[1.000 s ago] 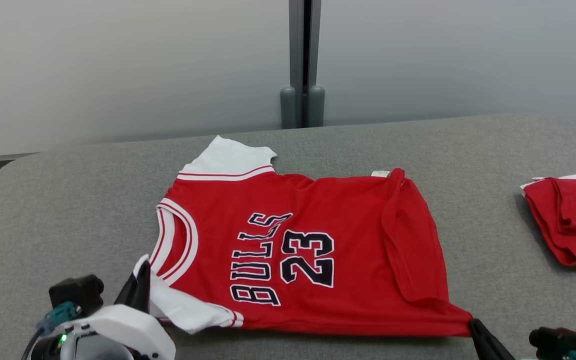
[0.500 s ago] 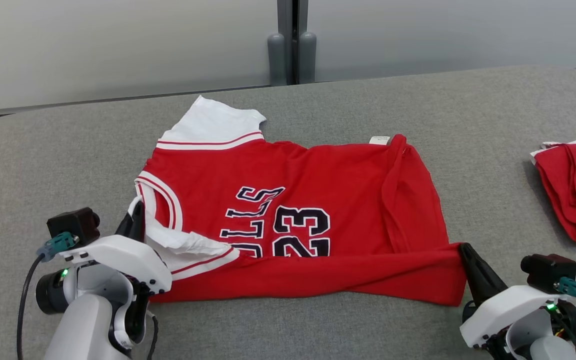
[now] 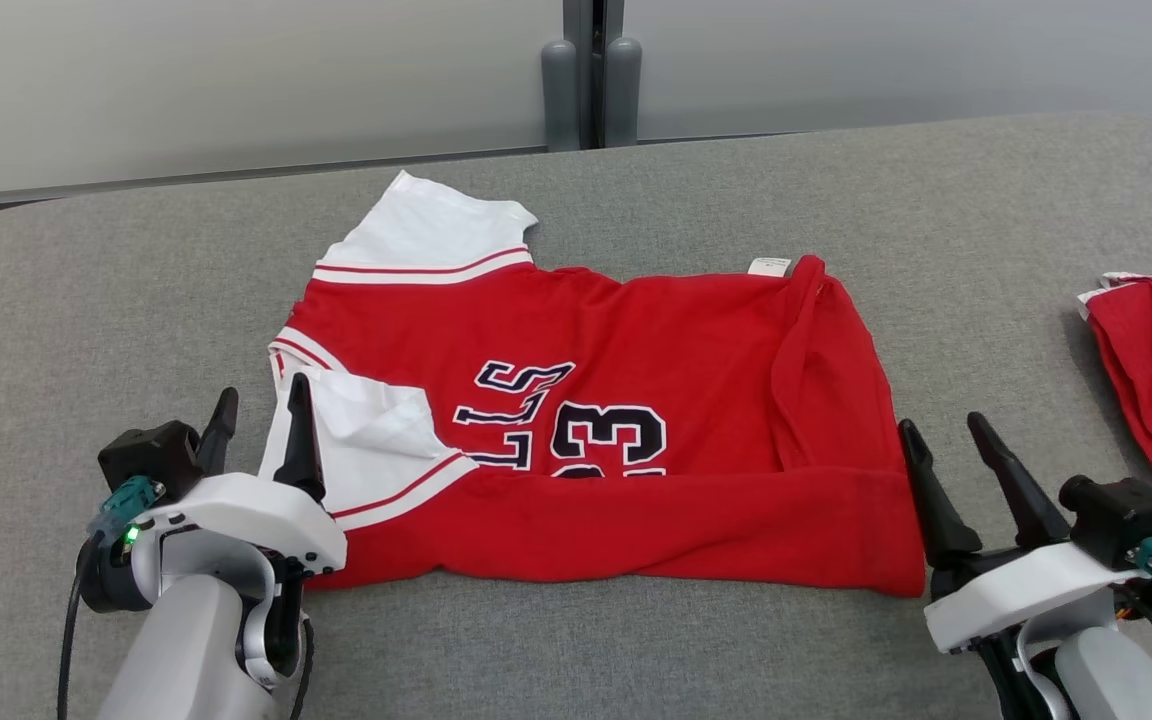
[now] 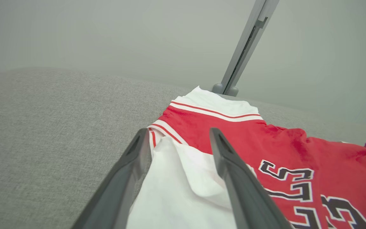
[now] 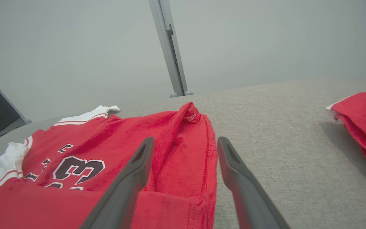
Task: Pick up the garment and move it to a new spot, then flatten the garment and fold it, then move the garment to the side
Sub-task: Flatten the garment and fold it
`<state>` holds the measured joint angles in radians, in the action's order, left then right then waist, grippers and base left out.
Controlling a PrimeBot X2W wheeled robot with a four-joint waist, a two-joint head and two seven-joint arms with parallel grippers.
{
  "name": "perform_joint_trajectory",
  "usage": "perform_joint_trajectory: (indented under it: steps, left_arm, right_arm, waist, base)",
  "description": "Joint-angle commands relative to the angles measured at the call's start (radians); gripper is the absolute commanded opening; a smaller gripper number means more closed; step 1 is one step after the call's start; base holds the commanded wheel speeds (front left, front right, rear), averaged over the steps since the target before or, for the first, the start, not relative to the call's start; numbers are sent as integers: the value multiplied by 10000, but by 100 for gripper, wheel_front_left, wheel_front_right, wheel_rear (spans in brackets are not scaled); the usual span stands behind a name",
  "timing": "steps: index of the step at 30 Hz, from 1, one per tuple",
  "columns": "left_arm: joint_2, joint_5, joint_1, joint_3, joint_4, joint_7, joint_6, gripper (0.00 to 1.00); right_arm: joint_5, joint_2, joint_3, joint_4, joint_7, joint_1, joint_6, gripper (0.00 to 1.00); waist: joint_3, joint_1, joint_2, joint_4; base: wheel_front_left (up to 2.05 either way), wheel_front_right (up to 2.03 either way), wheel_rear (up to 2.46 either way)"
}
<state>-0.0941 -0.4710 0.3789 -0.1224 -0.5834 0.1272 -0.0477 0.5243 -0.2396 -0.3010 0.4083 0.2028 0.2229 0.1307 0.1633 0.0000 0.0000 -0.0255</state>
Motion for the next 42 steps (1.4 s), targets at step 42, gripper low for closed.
perform_joint_trajectory:
  steps: [42]
  left_arm:
    - [-688, 1853, -4840, 207, 4441, 1372, -64, 100]
  right_arm:
    - [-2822, 916, 2191, -3854, -741, -3965, 0, 100]
  waist:
    - [-1643, 0, 0, 171]
  base:
    - [0, 0, 0]
